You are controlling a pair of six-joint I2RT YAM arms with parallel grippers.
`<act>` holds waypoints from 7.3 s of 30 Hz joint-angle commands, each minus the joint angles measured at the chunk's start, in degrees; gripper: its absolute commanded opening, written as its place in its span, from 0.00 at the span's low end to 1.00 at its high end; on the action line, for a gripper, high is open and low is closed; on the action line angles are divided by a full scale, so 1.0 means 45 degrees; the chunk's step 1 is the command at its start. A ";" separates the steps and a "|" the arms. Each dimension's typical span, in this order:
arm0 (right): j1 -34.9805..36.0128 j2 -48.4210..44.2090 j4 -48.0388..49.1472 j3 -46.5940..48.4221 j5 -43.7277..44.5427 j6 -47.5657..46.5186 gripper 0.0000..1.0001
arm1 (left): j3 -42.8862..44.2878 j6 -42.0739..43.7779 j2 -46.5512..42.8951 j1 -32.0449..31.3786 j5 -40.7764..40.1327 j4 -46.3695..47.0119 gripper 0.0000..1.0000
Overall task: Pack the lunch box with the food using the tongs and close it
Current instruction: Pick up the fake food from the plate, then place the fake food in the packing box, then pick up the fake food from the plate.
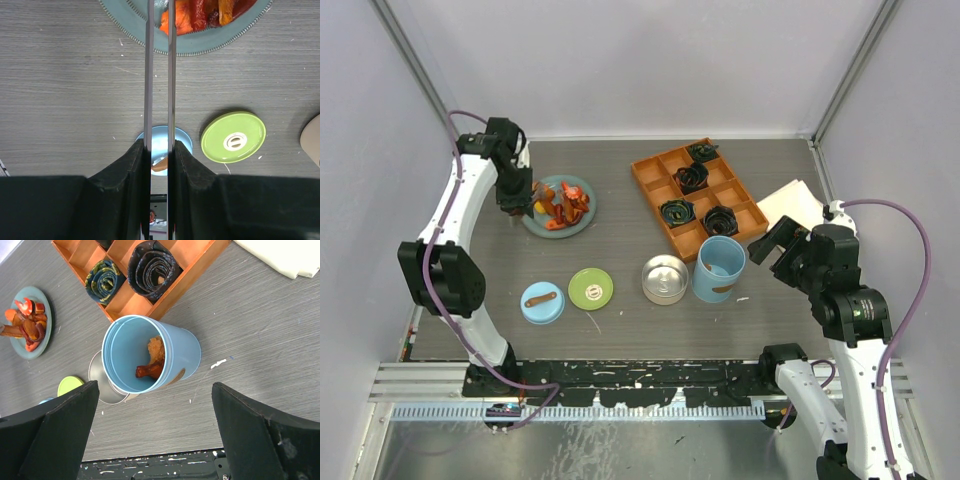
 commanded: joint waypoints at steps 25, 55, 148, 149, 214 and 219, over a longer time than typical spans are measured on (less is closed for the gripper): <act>-0.0041 -0.0313 0.0373 0.0415 -0.0128 0.0177 1.00 | 0.1739 -0.0780 -0.1764 0.0060 0.1642 -0.0383 0.11; -0.0048 -0.0529 0.0393 0.0283 0.0184 0.0199 1.00 | 0.2784 -0.3036 -0.2117 -0.7289 0.3523 0.0901 0.11; -0.0042 -0.0392 0.0361 0.0248 0.0746 0.0219 1.00 | 0.1804 -0.2531 0.0367 -0.0114 0.2531 0.1376 0.39; -0.0041 -0.0392 0.0364 0.0239 0.0751 0.0233 1.00 | 0.1719 -0.2597 0.0441 -0.0056 0.2481 0.1475 0.39; -0.0041 -0.0387 0.0400 0.0152 0.0751 0.0268 1.00 | 0.1305 -0.2615 0.2678 0.0890 0.4789 0.2258 0.30; -0.0051 -0.0447 0.0376 0.0151 0.0751 0.0277 1.00 | 0.1218 -0.2634 0.2552 0.0891 0.4606 0.2251 0.25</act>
